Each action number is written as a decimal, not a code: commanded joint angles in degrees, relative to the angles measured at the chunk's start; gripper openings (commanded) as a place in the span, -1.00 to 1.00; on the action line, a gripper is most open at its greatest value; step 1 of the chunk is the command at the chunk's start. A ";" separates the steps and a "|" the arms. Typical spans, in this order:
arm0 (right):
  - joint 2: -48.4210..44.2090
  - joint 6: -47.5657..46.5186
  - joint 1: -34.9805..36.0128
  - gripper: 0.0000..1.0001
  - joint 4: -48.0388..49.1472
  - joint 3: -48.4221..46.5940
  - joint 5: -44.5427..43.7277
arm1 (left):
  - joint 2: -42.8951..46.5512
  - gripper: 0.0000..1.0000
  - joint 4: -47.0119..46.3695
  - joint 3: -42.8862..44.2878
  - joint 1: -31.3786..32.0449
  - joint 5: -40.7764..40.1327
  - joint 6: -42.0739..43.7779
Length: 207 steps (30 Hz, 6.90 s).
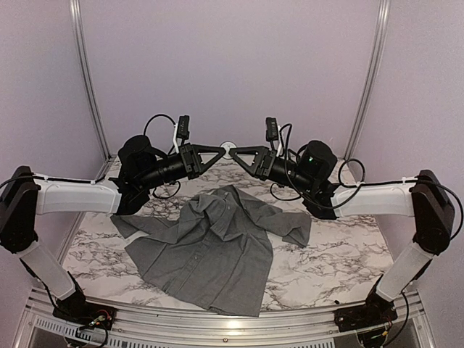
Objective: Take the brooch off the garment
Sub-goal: Close the brooch securely.
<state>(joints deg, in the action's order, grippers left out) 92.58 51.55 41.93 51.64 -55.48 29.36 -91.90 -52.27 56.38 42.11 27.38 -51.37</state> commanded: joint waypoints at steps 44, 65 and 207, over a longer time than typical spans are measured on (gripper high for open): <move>3.31 4.36 0.04 -0.78 2.52 -4.02 5.33 | 4.20 -1.00 6.39 1.36 2.28 1.50 9.76; 4.93 4.87 0.17 -0.80 -0.44 -5.60 6.03 | 6.10 -1.00 15.59 3.21 2.53 0.14 17.52; 2.44 4.25 1.22 -0.66 6.82 -2.48 -0.16 | 10.07 -1.00 10.17 -4.10 5.17 -15.30 12.27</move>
<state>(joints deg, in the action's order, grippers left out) 97.49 56.99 43.24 56.18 -58.00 31.35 -82.89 -40.77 52.97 46.96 13.15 -38.65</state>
